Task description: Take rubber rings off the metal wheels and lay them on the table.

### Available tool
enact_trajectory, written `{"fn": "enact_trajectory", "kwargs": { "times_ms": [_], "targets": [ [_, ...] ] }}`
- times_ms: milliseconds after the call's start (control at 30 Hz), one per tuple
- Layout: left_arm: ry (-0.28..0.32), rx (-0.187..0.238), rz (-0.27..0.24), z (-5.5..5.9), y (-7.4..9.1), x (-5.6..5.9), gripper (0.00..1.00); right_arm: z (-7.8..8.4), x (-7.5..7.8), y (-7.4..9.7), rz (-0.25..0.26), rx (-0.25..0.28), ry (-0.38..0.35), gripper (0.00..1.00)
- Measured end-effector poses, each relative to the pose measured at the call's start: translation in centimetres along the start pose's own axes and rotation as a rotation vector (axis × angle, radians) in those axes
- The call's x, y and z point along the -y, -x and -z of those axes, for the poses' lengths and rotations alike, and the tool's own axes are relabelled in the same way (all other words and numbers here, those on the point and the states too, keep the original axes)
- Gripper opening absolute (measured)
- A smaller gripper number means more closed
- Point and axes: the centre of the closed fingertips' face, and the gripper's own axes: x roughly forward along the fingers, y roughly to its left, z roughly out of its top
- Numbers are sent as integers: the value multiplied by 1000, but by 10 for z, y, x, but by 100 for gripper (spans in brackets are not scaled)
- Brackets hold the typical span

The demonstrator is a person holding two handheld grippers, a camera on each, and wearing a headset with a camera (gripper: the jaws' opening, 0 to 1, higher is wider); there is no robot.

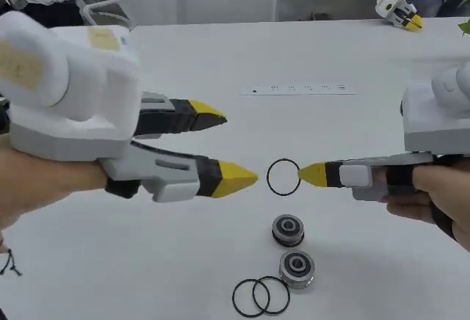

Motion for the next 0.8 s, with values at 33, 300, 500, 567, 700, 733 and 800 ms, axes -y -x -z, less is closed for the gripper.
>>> {"fn": "enact_trajectory", "kwargs": {
  "times_ms": [33,300,500,567,700,733,800],
  "targets": [
    [19,0,-8,3,6,1,55,-2,-1,0,-4,5,5,0],
    [64,0,-59,19,33,9,68,-8,-12,-1,-34,19,27,0],
    [130,23,-115,31,54,2,69,-11,-16,-1,-43,30,31,0],
    [154,34,-128,35,59,2,69,-13,-19,-1,-50,40,29,0],
    [212,21,-159,54,68,2,70,-15,-27,-2,-67,47,33,0],
    [219,17,-166,57,69,2,71,-15,-30,-2,-73,47,36,0],
    [256,11,-175,66,72,5,73,-15,-34,-3,-83,46,37,0]
  ]
}}
